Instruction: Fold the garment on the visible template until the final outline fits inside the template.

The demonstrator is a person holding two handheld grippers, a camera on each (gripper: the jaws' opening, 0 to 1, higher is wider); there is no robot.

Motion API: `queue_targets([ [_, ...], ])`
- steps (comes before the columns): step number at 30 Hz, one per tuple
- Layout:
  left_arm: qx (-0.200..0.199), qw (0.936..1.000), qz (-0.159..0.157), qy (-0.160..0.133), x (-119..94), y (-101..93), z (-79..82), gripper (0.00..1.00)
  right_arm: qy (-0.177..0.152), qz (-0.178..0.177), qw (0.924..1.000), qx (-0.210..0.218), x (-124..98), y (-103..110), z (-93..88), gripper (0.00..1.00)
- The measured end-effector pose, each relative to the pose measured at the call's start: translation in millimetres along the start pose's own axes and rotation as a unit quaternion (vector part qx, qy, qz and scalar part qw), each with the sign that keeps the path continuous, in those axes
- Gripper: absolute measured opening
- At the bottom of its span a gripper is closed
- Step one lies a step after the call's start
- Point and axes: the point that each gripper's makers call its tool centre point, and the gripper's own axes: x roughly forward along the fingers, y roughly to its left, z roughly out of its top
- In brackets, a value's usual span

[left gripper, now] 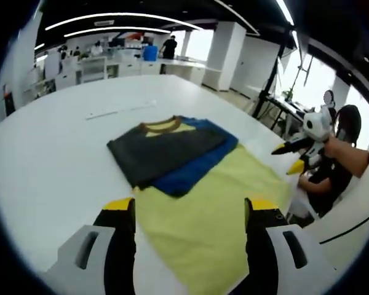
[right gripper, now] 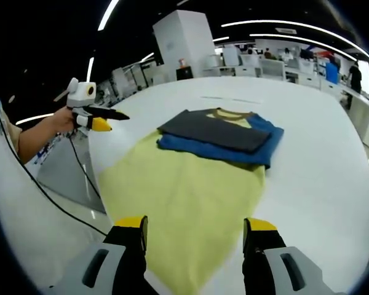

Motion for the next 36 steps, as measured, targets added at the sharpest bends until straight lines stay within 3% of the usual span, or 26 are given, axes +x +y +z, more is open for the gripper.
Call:
queue_targets([
  [16, -0.013, 0.9997, 0.02, 0.002, -20.9, -0.3, -25.5, 0.68, 0.003, -0.004, 1.0, 0.004, -4.4, 0.3, -7.6, 0.61],
  [26, -0.026, 0.999, 0.029, 0.021, -30.0, 0.6, -52.2, 0.68, 0.009, -0.006, 0.9999, 0.007, -6.2, -2.5, -14.6, 0.61],
  [36, -0.033, 0.9986, 0.029, 0.028, -37.9, -4.1, -67.5, 0.65, 0.013, -0.008, 0.9998, 0.011, -9.4, -6.0, -21.8, 0.61],
])
